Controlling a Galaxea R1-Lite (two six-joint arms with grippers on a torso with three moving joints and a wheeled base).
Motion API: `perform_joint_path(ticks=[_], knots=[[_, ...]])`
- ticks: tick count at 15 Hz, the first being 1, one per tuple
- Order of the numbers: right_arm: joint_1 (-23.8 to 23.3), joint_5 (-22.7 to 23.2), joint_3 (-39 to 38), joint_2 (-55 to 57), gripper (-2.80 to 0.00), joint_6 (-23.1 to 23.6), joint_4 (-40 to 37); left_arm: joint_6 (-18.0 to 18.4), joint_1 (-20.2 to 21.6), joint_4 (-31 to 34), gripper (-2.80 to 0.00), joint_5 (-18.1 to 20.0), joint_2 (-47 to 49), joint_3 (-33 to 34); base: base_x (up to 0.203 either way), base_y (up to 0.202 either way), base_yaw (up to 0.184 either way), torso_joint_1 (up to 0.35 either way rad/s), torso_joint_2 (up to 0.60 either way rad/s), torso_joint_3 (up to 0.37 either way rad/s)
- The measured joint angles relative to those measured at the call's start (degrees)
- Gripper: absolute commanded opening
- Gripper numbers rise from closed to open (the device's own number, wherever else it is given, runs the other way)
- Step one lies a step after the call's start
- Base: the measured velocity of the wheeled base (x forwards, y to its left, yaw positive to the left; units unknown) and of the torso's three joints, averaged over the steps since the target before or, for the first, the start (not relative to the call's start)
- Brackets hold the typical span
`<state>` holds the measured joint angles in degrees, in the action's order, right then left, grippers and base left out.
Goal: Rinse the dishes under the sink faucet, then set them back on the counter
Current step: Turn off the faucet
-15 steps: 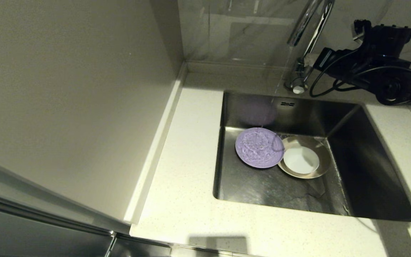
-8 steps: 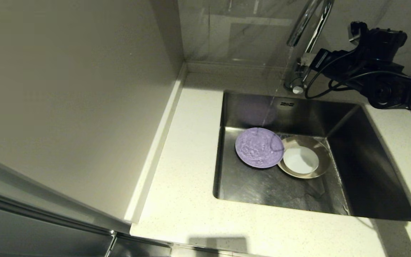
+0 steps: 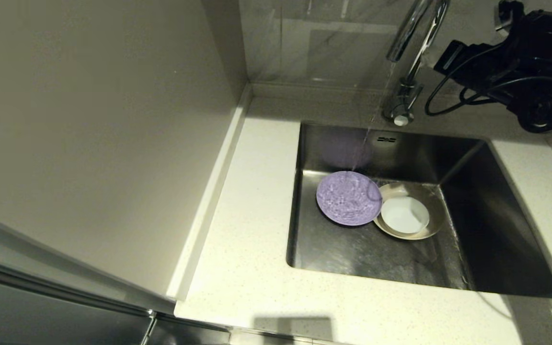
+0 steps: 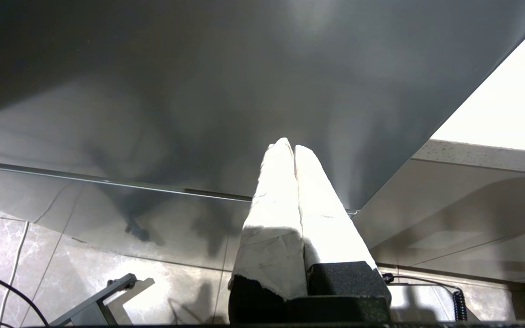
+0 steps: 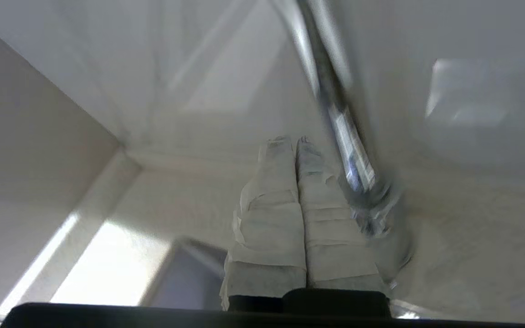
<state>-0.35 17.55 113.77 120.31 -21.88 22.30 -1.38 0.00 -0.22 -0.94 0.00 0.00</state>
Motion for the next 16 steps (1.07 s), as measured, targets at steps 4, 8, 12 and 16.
perform_joint_path(ticks=[4,8,12,16], knots=[[-0.8,0.2,-2.0,-3.3,-2.80,0.0,-3.7,0.0,0.0,0.0,-2.80,0.0,0.0,0.0,0.000,0.000,0.000,0.000,0.00,0.000],[-1.0,0.3,-3.9,-4.4,-2.80,0.2,-10.7,0.0,0.0,0.0,-2.80,0.0,0.0,0.0,0.000,0.000,0.000,0.000,0.00,0.000],[-0.9,0.4,-4.4,-4.5,-2.80,0.4,-14.1,0.0,0.0,0.0,-2.80,0.0,0.0,0.0,0.000,0.000,0.000,0.000,0.00,0.000],[-0.9,0.4,-4.6,-3.9,-2.80,0.7,-14.3,0.0,0.0,0.0,-2.80,0.0,0.0,0.0,0.000,0.000,0.000,0.000,0.00,0.000]])
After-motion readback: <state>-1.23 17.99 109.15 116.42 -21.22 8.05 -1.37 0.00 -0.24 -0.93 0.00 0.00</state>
